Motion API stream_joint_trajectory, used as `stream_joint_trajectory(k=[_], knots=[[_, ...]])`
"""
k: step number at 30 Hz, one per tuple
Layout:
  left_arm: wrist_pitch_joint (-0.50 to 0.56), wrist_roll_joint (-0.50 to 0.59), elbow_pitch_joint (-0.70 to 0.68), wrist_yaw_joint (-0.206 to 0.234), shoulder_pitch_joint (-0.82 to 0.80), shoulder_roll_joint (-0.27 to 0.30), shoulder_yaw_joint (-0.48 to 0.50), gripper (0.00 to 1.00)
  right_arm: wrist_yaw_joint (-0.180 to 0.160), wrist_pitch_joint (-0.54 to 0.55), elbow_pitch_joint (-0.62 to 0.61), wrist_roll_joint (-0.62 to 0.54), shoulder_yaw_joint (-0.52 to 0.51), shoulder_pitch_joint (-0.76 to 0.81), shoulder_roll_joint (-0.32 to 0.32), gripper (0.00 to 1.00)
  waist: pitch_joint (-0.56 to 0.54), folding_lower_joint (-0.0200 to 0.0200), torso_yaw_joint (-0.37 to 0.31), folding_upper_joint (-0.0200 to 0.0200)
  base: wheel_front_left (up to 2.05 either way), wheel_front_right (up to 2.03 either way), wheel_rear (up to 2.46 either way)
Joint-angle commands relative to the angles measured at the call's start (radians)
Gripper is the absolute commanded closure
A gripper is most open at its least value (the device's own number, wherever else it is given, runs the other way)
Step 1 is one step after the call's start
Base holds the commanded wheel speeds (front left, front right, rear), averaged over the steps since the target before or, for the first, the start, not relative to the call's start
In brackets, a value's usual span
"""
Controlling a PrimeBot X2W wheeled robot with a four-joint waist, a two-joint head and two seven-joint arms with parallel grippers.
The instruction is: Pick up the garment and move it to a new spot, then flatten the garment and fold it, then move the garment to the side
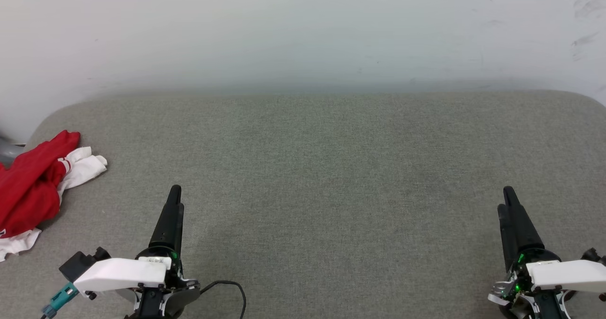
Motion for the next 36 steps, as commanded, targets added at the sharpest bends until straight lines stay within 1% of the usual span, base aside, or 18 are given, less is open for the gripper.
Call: stream_joint_trajectory(k=[1, 16, 17, 19, 20, 21, 22, 27, 28, 29, 31, 36], knots=[[-0.012, 0.055, -0.033, 0.0, -0.027, 0.006, -0.001, 0.0, 0.0, -0.013, -0.032, -0.057, -0.003, -0.009, -0.006, 0.0, 0.0, 0.0, 0.0, -0.0001, 0.0, 0.0, 0.0], [-0.069, 0.472, -0.065, 0.0, -0.02, -0.003, -0.009, 0.0, 0.0, -0.07, -0.092, -0.46, 0.022, 0.004, -0.003, 0.0, -0.003, 0.0, 0.002, -0.0001, 0.0, 0.0, 0.0], [-0.076, 0.527, -0.071, 0.0, -0.019, -0.003, -0.011, 0.0, 0.0, -0.076, -0.098, -0.515, 0.027, 0.007, -0.004, 0.0, -0.003, 0.0, 0.002, -0.0001, 0.0, 0.0, 0.0], [-0.083, 0.581, -0.074, 0.0, -0.018, 0.0, -0.015, 0.0, 0.0, -0.079, -0.105, -0.568, 0.027, 0.011, -0.005, 0.0, -0.004, 0.0, 0.002, -0.0001, 0.0, 0.0, 0.0], [-0.083, 0.581, -0.074, 0.0, -0.018, 0.0, -0.015, 0.0, 0.0, -0.079, -0.105, -0.568, 0.027, 0.011, -0.005, 0.0, -0.004, 0.0, 0.002, -0.0001, 0.0, 0.0, 0.0], [-0.09, 0.633, -0.077, 0.0, -0.018, 0.004, -0.019, 0.0, 0.0, -0.077, -0.113, -0.621, 0.026, 0.015, -0.006, 0.0, -0.004, 0.0, 0.002, -0.0001, 0.0, 0.0, 0.0], [-0.093, 0.657, -0.078, 0.0, -0.017, 0.007, -0.021, 0.0, 0.0, -0.077, -0.118, -0.647, 0.026, 0.016, -0.007, 0.0, -0.005, 0.0, 0.002, -0.0001, 0.0, 0.0, 0.0], [-0.109, 0.768, -0.082, 0.004, -0.016, 0.019, -0.033, 0.0, 0.0, -0.07, -0.14, -0.761, 0.028, 0.023, -0.011, 0.0, -0.005, 0.0, 0.002, -0.0001, 0.0, 0.0, 0.0], [-0.109, 0.768, -0.082, 0.004, -0.016, 0.019, -0.033, 0.0, 0.0, -0.07, -0.14, -0.761, 0.028, 0.023, -0.011, 0.0, -0.005, 0.0, 0.002, -0.0001, 0.0, 0.0, 0.0], [-0.116, 0.801, -0.082, 0.008, -0.015, 0.022, -0.038, 0.0, 0.0, -0.066, -0.148, -0.8, 0.028, 0.026, -0.012, 0.0, -0.006, 0.0, 0.003, -0.0001, 0.0, 0.0, 0.0], [-0.122, 0.836, -0.08, 0.013, -0.014, 0.028, -0.042, 0.0, 0.0, -0.063, -0.158, -0.839, 0.031, 0.03, -0.012, 0.0, -0.006, 0.0, 0.003, -0.0001, 0.0, 0.0, 0.0], [-0.134, 0.897, -0.074, 0.022, -0.011, 0.039, -0.057, 0.0, 0.0, -0.051, -0.175, -0.903, 0.026, 0.036, -0.011, 0.0, -0.007, 0.0, 0.004, -0.0001, 0.0, 0.0, 0.0]])
